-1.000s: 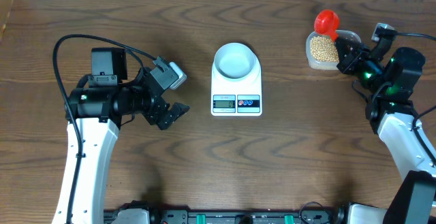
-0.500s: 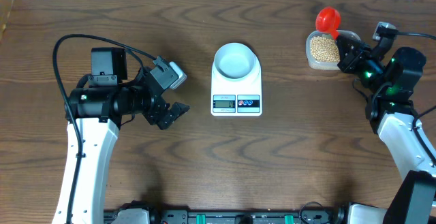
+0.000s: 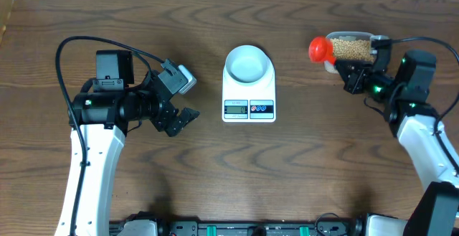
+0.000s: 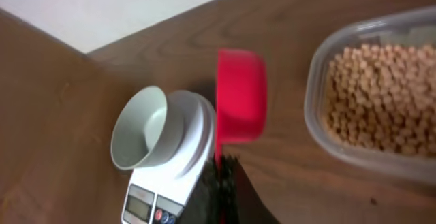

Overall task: Scoop item into bowl and weigh 50g on scale
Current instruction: 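Lower the red scoop with the right gripper into the soybean tub, then push the red scoop through the soybeans with the right gripper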

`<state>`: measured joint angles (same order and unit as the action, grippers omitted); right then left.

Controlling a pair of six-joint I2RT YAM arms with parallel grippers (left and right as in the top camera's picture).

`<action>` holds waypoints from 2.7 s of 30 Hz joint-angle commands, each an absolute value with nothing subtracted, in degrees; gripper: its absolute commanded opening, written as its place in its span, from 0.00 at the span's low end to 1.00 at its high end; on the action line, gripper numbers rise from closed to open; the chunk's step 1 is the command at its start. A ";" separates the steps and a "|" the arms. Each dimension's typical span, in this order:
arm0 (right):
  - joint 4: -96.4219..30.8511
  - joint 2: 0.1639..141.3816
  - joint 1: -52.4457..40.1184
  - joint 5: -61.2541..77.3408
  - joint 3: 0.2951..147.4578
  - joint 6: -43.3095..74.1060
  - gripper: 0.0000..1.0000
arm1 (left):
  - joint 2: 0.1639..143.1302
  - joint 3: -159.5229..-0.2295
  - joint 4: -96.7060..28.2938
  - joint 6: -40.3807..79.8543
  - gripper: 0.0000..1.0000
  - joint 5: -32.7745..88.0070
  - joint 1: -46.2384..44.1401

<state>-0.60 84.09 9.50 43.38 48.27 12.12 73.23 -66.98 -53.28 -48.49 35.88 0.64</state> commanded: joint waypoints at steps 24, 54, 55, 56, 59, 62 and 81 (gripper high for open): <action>-27.70 90.67 -0.14 -7.38 69.69 -22.90 0.01 | 72.86 -68.27 -53.28 -49.45 0.93 36.47 0.95; -28.01 99.46 3.95 5.56 69.69 -11.57 0.01 | 72.86 -68.27 -53.28 -49.45 0.93 36.47 0.95; -27.86 99.44 3.99 5.61 69.69 -11.31 0.01 | 72.86 -68.27 -53.28 -49.45 0.93 36.47 0.95; -27.53 99.44 3.99 5.54 69.69 -10.68 0.01 | 72.86 -68.27 -53.28 -49.45 0.93 36.47 0.95; -27.40 99.44 4.05 5.56 69.69 -9.50 0.01 | 72.86 -68.27 -53.28 -49.45 0.93 36.47 0.95; -27.59 99.46 4.23 5.52 69.69 -9.23 0.01 | 72.86 -68.27 -53.28 -49.45 0.93 36.47 0.95; -27.86 99.68 5.69 14.11 69.69 0.34 0.01 | 72.86 -68.27 -53.28 -49.45 0.93 36.47 0.95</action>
